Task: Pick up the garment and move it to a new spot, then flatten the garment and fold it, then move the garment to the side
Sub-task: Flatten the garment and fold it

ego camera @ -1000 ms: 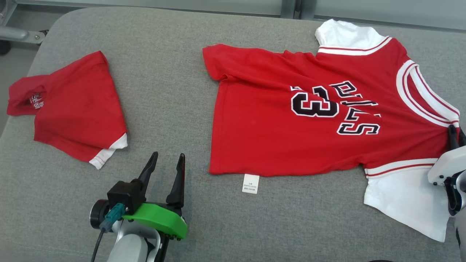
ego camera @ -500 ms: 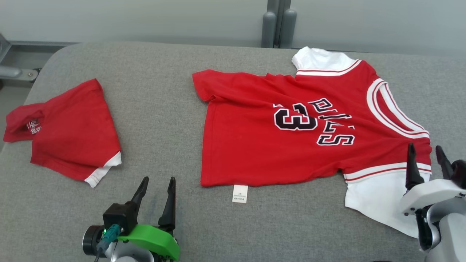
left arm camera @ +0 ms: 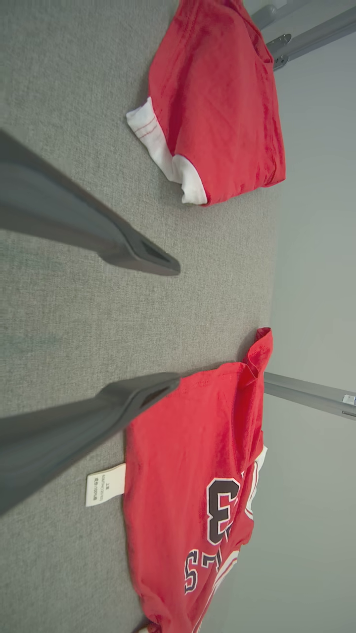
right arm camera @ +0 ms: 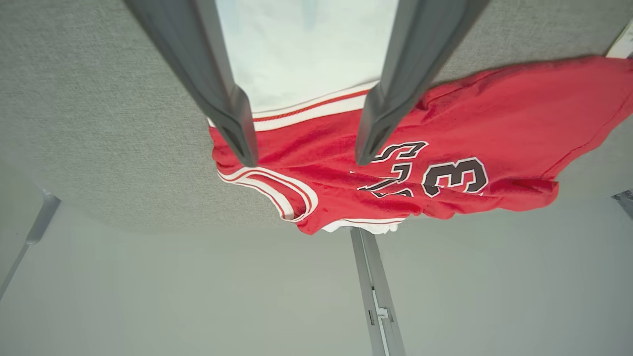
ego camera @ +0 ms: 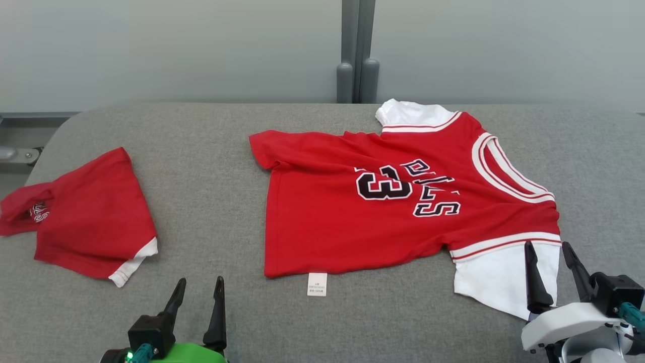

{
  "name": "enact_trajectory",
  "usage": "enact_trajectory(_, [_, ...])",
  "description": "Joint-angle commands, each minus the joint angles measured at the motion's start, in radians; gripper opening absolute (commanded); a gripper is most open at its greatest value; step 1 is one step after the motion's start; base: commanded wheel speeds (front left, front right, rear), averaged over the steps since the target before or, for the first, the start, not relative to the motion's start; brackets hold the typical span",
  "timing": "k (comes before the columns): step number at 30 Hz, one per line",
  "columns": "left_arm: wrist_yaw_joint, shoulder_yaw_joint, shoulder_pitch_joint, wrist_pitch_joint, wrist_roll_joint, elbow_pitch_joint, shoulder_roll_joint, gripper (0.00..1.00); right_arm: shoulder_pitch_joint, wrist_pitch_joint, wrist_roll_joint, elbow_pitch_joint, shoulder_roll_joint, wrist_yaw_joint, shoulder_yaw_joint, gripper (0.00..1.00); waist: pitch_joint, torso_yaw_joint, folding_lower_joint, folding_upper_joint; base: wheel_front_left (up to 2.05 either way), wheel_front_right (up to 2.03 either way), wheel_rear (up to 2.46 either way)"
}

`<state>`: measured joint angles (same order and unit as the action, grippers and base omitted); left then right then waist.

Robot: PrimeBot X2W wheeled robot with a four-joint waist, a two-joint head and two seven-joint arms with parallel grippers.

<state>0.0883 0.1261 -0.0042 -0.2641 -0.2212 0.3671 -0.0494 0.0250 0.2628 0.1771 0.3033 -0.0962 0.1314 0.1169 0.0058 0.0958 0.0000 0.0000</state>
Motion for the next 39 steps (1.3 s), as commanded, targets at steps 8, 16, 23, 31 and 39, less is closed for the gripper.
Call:
enact_trajectory(8, [0.005, -0.015, 0.038, 0.000, 0.019, -0.023, -0.003, 1.00, -0.042, 0.003, -0.029, -0.015, 0.019, -0.001, -0.004, 1.00, -0.026, -0.009, 0.0000, 0.0000, 0.00, 0.00, 0.00])
enact_trajectory(16, [0.000, -0.005, 0.026, 0.000, 0.013, -0.047, -0.003, 1.00, -0.039, 0.003, -0.046, -0.012, 0.028, -0.001, -0.005, 1.00, 0.002, -0.016, 0.0000, 0.0000, 0.00, 0.00, 0.00])
enact_trajectory(23, [0.001, 0.033, -0.047, 0.000, -0.017, -0.039, -0.003, 1.00, -0.005, 0.003, -0.040, 0.014, 0.025, -0.001, 0.002, 1.00, 0.087, -0.041, 0.0000, 0.0000, 0.00, 0.00, 0.00])
enact_trajectory(31, [0.010, 0.069, -0.137, 0.000, -0.059, 0.005, -0.003, 1.00, 0.030, 0.003, -0.036, 0.052, 0.023, -0.001, 0.016, 1.00, 0.188, -0.088, 0.0000, 0.0000, 0.00, 0.00, 0.00])
enact_trajectory(39, [0.013, 0.068, -0.178, 0.000, -0.090, 0.082, -0.003, 1.00, 0.037, 0.003, -0.030, 0.076, 0.021, -0.001, 0.034, 1.00, 0.237, -0.132, 0.0000, 0.0000, 0.00, 0.00, 0.00])
